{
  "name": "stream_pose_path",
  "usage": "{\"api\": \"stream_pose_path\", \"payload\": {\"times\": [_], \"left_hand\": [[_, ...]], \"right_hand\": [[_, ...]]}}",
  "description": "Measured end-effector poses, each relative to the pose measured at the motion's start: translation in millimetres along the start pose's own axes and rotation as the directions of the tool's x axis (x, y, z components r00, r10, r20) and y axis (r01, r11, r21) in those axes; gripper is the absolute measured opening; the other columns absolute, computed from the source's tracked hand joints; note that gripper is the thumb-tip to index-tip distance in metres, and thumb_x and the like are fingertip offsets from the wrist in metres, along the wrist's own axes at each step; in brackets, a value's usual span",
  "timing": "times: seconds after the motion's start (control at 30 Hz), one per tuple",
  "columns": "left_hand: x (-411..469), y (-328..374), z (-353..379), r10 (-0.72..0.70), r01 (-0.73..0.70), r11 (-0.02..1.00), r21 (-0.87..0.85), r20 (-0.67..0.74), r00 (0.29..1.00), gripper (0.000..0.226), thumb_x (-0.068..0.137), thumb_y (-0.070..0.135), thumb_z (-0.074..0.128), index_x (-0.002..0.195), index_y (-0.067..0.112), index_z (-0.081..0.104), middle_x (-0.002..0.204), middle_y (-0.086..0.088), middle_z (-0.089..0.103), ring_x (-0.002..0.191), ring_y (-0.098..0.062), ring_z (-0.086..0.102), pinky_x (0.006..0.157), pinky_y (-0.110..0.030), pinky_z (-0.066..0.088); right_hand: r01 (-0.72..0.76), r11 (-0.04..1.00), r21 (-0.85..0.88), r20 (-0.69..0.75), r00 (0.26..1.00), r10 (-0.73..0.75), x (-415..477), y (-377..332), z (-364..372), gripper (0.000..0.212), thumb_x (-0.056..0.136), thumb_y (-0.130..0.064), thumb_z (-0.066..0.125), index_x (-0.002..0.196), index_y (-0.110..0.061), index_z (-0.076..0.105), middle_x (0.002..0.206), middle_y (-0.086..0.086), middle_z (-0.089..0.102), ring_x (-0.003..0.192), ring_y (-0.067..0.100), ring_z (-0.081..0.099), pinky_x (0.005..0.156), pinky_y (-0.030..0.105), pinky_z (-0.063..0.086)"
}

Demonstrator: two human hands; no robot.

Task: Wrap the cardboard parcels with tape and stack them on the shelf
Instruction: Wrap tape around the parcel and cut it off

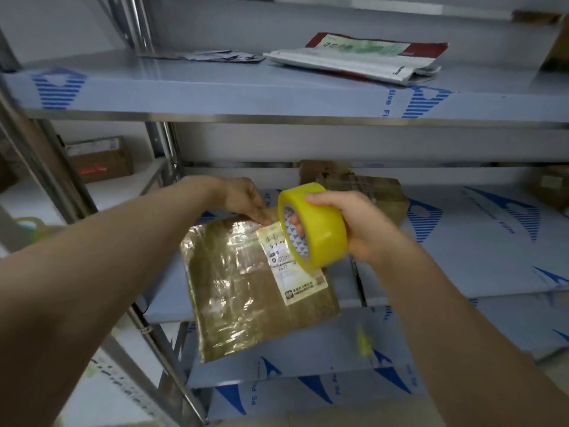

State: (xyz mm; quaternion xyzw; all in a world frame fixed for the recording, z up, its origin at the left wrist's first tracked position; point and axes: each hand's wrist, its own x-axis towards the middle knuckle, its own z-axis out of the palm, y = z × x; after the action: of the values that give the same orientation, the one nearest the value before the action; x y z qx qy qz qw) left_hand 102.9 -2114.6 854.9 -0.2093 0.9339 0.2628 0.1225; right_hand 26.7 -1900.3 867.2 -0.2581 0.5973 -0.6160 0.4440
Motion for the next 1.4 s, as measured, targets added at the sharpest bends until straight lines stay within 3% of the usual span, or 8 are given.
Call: {"api": "stream_pose_path", "payload": {"times": [0.17, 0.3, 0.37, 0.47, 0.67, 0.83, 1.03, 1.4], "left_hand": [[12.1, 5.5, 52.2, -0.018, 0.111, 0.972, 0.206, -0.407, 0.913, 0.046, 0.09, 0.04, 0.056, 0.125, 0.011, 0.056, 0.13, -0.017, 0.05, 0.12, -0.033, 0.046, 0.097, -0.039, 0.042], [-0.9, 17.5, 92.3, -0.152, 0.143, 0.973, 0.179, 0.037, 0.988, 0.138, 0.051, 0.087, 0.056, 0.152, 0.018, -0.007, 0.156, -0.013, -0.021, 0.145, -0.032, -0.015, 0.115, -0.05, 0.0], [-2.2, 11.1, 106.7, -0.183, 0.13, 0.948, 0.292, 0.162, 0.97, 0.16, 0.032, 0.093, 0.058, 0.146, 0.018, -0.026, 0.15, -0.009, -0.036, 0.139, -0.026, -0.031, 0.113, -0.052, -0.013], [8.0, -3.1, 104.6, -0.127, 0.111, 0.935, 0.336, 0.026, 0.992, 0.147, 0.05, 0.076, 0.07, 0.147, 0.019, -0.025, 0.154, -0.006, -0.029, 0.142, -0.022, -0.026, 0.112, -0.054, -0.015], [21.8, -21.6, 104.8, -0.133, 0.14, 0.94, 0.311, -0.045, 0.99, 0.146, 0.042, 0.093, 0.054, 0.146, 0.026, -0.024, 0.155, 0.003, -0.029, 0.141, -0.016, -0.027, 0.111, -0.059, -0.016], [25.3, -24.2, 109.2, -0.127, 0.148, 0.935, 0.321, -0.086, 0.988, 0.143, 0.045, 0.092, 0.052, 0.147, 0.025, -0.022, 0.155, 0.002, -0.028, 0.142, -0.016, -0.025, 0.111, -0.06, -0.013], [26.8, -22.2, 108.3, -0.132, 0.159, 0.933, 0.322, -0.104, 0.986, 0.139, 0.05, 0.089, 0.055, 0.148, 0.024, -0.02, 0.156, 0.001, -0.025, 0.144, -0.017, -0.021, 0.112, -0.059, -0.012], [19.8, -8.4, 90.9, -0.193, 0.181, 0.947, 0.265, 0.02, 0.981, 0.132, 0.054, 0.092, 0.048, 0.151, 0.025, -0.013, 0.158, 0.001, -0.021, 0.145, -0.019, -0.018, 0.114, -0.057, -0.009]], "right_hand": [[0.024, 0.998, -0.062, -0.184, 0.982, -0.035, 60.7, -1.6, 20.2, 0.031, 0.091, -0.024, 0.063, 0.09, 0.007, 0.062, 0.067, 0.019, 0.065, 0.05, 0.023, 0.06, 0.061, 0.035, 0.053], [0.071, 0.995, -0.065, -0.34, 0.936, -0.089, 93.4, 1.9, 20.4, 0.055, 0.088, -0.029, 0.068, 0.125, 0.007, 0.049, 0.065, 0.015, 0.065, 0.04, 0.017, 0.061, 0.043, 0.023, 0.052], [0.097, 0.991, -0.094, -0.369, 0.921, -0.125, 108.2, 6.2, 17.5, 0.067, 0.084, -0.036, 0.071, 0.133, 0.001, 0.044, 0.083, 0.011, 0.072, 0.063, 0.013, 0.071, 0.055, 0.021, 0.055], [0.089, 0.969, -0.23, -0.377, 0.91, -0.173, 124.6, 10.6, 11.3, 0.083, 0.074, -0.051, 0.075, 0.139, -0.01, 0.044, 0.135, 0.008, 0.055, 0.121, 0.024, 0.054, 0.102, 0.04, 0.044], [-0.041, 0.94, -0.338, -0.249, 0.967, -0.047, 121.1, 35.6, -3.2, 0.087, 0.074, -0.07, 0.061, 0.138, -0.013, 0.049, 0.141, 0.007, 0.051, 0.128, 0.026, 0.049, 0.11, 0.045, 0.035], [0.049, 0.898, -0.438, -0.333, 0.919, -0.213, 89.7, 26.1, -0.5, 0.057, 0.075, -0.062, 0.068, 0.085, -0.006, 0.064, 0.113, 0.029, 0.06, 0.078, 0.022, 0.061, 0.076, 0.032, 0.045], [-0.062, 0.884, -0.463, -0.367, 0.921, -0.128, -11.7, 45.8, -20.5, 0.048, 0.079, -0.057, 0.065, 0.074, -0.01, 0.071, 0.061, 0.0, 0.068, 0.056, 0.004, 0.063, 0.055, 0.024, 0.05], [-0.23, 0.833, -0.502, -0.457, 0.889, -0.03, -12.7, 176.5, -31.3, 0.056, 0.09, -0.057, 0.048, 0.054, -0.017, 0.033, 0.055, 0.003, 0.039, 0.055, 0.014, 0.042, 0.057, 0.028, 0.031]]}}
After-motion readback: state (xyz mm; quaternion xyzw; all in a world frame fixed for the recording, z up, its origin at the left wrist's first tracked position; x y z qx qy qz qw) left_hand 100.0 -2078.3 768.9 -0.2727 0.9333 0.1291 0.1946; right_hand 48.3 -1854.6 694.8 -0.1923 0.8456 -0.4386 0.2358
